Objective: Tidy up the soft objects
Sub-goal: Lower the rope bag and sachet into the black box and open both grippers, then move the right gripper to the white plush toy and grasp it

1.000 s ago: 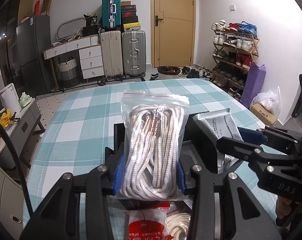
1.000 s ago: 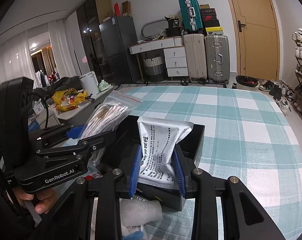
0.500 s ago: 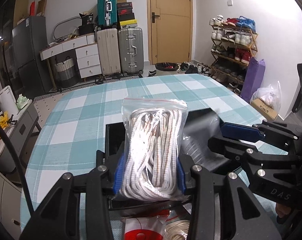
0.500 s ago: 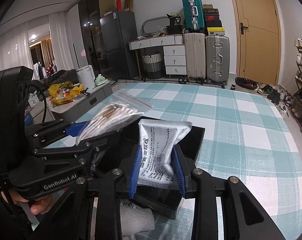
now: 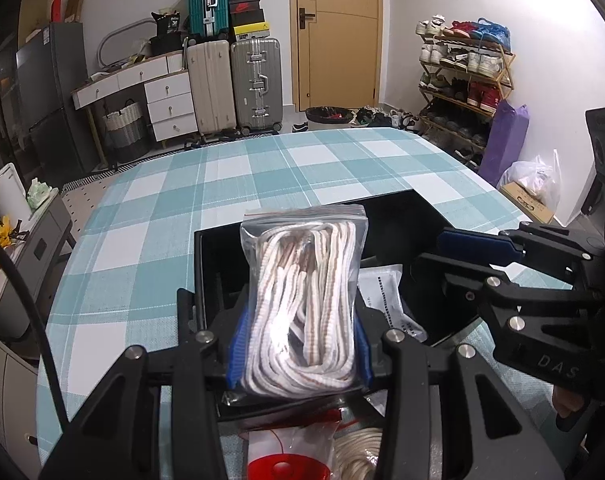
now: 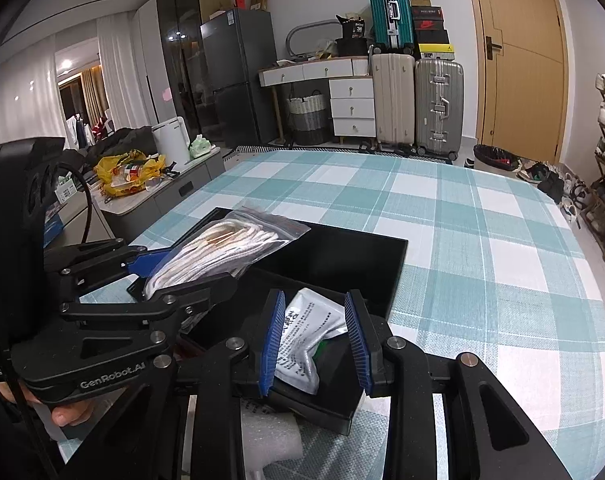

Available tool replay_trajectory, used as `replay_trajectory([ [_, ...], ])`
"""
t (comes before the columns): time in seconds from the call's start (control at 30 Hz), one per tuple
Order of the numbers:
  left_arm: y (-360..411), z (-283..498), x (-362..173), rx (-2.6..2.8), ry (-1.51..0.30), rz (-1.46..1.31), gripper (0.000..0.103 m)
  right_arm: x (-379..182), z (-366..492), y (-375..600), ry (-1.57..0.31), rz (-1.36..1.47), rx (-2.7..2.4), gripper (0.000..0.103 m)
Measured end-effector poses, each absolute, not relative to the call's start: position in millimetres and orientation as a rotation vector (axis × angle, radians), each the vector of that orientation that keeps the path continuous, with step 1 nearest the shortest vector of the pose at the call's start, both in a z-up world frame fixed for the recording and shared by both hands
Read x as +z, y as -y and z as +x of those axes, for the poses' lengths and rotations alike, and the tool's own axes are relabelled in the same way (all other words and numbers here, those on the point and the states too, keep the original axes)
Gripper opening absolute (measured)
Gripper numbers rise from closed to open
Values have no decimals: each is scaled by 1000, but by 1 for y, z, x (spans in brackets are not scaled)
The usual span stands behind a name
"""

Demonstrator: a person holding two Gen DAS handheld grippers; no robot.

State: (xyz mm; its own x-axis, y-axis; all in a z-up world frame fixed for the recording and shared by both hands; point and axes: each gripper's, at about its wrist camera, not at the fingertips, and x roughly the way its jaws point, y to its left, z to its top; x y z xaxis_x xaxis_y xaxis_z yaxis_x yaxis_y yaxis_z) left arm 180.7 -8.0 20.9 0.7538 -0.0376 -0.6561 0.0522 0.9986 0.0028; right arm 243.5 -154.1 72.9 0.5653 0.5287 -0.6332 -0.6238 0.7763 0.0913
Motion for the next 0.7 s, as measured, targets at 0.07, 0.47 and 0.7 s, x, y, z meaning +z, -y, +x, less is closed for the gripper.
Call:
replay_trajectory([
  [0.07, 8, 181, 21, -49, -720, 19, 42, 73, 243, 155, -692, -151, 678, 32],
  [0.47, -5, 152, 40, -62, -686, -33, 94, 102, 213, 177, -646, -141, 668, 78],
  [0.7, -15, 118, 53, -30, -636, -34, 103, 109, 183, 187, -612, -114, 654, 102],
])
